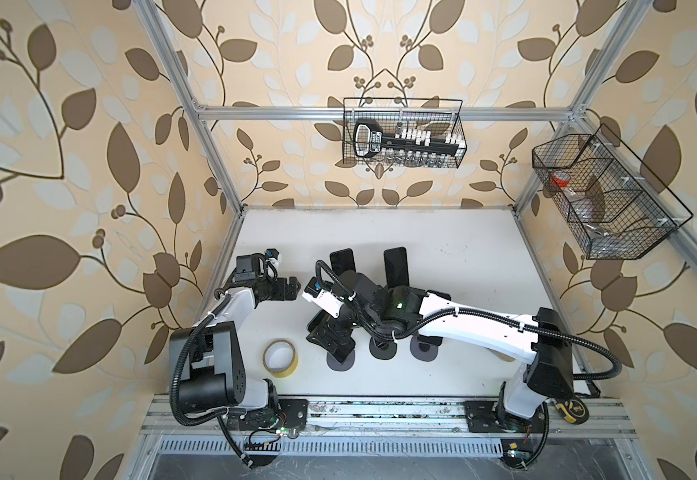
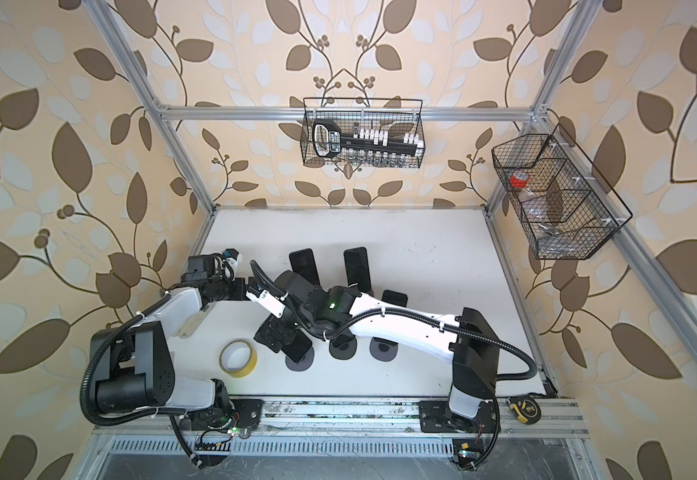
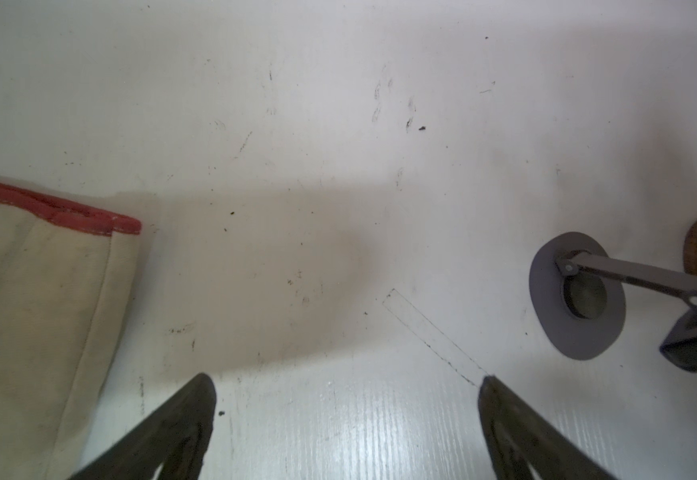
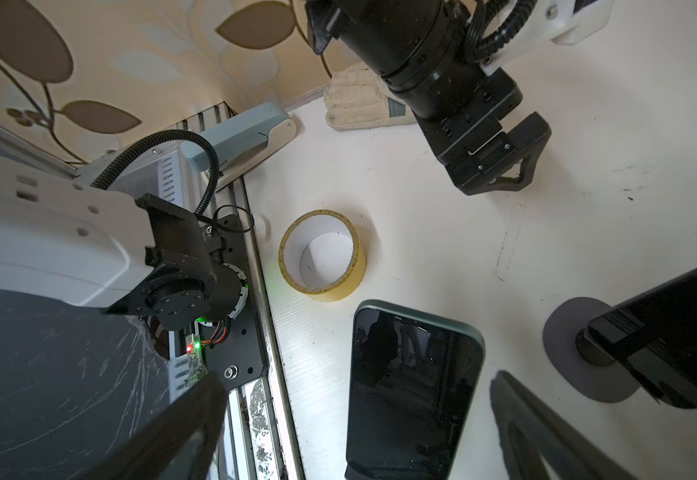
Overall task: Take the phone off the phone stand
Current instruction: 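Reach the right gripper across to the green-cased phone nearest the tape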
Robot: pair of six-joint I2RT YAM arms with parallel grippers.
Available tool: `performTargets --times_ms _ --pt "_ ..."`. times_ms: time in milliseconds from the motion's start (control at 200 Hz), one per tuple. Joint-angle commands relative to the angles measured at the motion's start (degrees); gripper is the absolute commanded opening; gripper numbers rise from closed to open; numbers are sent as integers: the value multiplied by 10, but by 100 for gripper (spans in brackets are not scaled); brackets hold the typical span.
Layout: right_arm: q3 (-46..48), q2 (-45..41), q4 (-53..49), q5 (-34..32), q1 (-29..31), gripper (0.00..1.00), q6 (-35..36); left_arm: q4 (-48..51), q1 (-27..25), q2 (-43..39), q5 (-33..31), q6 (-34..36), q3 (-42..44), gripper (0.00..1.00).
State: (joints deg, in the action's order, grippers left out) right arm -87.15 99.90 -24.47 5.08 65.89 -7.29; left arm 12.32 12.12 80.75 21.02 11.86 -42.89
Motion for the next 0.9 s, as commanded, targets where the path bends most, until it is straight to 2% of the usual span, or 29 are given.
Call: performTargets --times_ms 0,425,895 --pt "-24 19 -19 -24 1 100 23 6 8 -11 10 8 -23 99" --pt "-64 78 -34 -53 -1 100 29 7 8 -9 7 8 -25 99" --pt "-68 105 -41 -64 -4 100 35 6 8 -6 8 6 -25 99"
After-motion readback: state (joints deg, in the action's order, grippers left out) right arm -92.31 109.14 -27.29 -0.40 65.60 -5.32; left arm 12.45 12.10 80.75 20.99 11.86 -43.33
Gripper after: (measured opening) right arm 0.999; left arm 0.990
